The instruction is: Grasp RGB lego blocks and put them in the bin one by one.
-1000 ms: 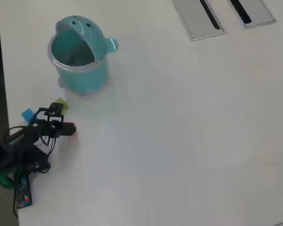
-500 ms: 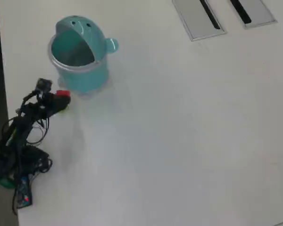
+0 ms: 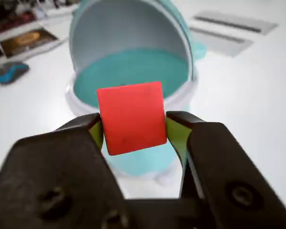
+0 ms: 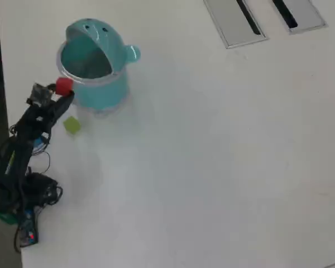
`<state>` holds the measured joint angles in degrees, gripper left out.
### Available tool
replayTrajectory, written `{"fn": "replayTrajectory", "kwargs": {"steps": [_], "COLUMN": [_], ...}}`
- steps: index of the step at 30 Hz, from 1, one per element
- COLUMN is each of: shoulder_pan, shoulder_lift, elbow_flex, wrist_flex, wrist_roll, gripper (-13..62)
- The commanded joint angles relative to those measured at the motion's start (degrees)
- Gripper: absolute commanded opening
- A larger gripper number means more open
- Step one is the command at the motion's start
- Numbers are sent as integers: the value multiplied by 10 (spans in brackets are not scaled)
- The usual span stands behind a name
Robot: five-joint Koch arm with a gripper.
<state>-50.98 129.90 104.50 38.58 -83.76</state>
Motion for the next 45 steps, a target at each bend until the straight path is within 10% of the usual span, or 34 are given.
{"fn": "replayTrajectory", "kwargs": {"steps": [1, 19, 45], "shoulder_pan": [-7, -64, -65], "shoulder_lift": [-9, -359, -240], "elbow_flex": [-87, -196, -21], "wrist_flex": [-73, -337, -352], "wrist_roll": [5, -78, -187], "gripper": [116, 171, 270]}}
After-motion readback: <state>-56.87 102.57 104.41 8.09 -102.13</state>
